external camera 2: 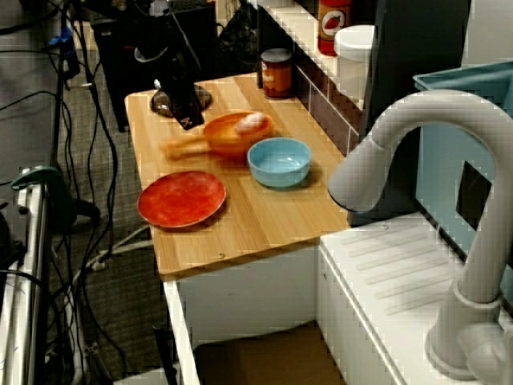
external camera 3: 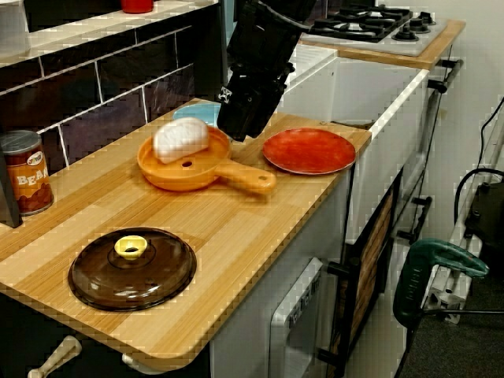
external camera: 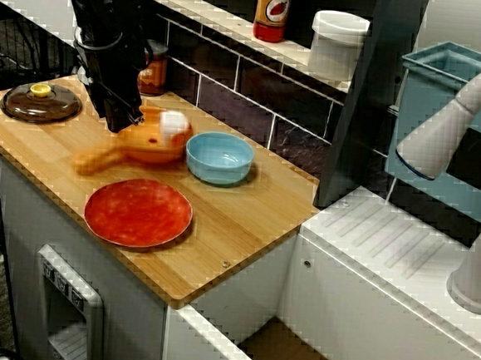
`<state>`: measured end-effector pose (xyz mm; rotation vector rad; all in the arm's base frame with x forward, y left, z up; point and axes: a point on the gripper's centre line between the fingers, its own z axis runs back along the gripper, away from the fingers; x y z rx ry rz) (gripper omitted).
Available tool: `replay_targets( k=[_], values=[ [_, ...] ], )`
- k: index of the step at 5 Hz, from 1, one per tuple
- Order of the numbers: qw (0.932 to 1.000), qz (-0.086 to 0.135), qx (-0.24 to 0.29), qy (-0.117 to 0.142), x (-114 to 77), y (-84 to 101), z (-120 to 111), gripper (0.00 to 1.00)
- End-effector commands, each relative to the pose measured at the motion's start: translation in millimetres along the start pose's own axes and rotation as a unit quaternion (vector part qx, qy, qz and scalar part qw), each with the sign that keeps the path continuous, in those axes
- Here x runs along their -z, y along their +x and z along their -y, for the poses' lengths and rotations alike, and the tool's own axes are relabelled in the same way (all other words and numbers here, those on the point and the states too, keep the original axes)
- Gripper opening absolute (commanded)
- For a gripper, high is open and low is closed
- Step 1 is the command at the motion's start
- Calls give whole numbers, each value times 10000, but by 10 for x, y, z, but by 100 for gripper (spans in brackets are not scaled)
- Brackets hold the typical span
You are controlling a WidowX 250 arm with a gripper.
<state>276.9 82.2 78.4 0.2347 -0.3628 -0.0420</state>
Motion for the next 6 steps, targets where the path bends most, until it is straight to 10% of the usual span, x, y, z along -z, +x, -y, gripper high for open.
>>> replay_targets(
  k=[1,2,4,6],
  values=[
    [9996,-96,-267,70,-19,72,-368,0],
    [9990,-235,-331,-192,-29,106,-441,0],
    [9979,-364,-432,-312,-8,152,-396,100],
    [9979,-342,-391,-390,-19,159,-270,100]
  ],
)
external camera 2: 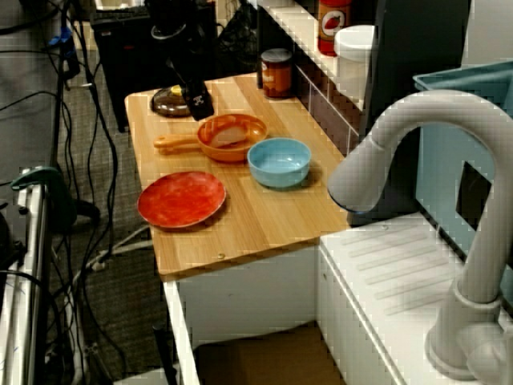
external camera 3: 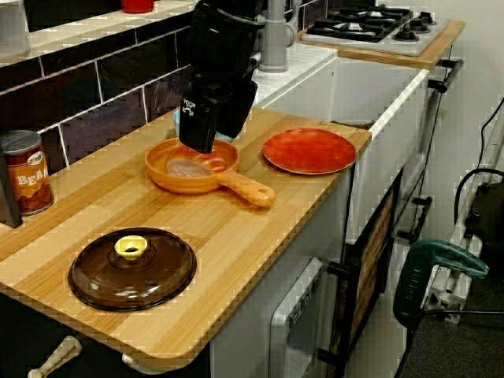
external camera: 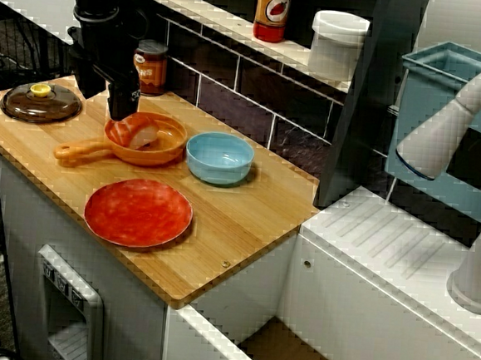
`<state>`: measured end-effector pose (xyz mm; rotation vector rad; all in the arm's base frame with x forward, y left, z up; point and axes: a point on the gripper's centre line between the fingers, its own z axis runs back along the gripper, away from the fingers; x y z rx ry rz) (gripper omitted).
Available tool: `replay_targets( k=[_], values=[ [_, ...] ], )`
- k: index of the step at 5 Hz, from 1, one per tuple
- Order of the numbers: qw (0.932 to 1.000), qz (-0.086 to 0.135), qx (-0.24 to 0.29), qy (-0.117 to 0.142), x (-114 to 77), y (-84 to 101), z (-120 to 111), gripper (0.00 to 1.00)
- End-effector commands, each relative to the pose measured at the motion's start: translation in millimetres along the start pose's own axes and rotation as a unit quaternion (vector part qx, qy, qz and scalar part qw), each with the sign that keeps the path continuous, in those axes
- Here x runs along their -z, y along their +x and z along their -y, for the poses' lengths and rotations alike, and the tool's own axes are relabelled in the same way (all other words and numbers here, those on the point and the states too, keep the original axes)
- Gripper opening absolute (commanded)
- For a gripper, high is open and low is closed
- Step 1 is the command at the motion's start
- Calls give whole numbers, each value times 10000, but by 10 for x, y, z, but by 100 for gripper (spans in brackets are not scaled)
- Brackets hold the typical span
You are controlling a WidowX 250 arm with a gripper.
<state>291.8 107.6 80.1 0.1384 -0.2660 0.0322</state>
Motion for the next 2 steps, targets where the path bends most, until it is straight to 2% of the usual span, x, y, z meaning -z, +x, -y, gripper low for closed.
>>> replay_targets(
  k=[1,2],
  values=[
    [9996,202,-152,-131,-106,88,-2,100],
    [9990,235,-298,-217,-67,136,1,100]
  ],
)
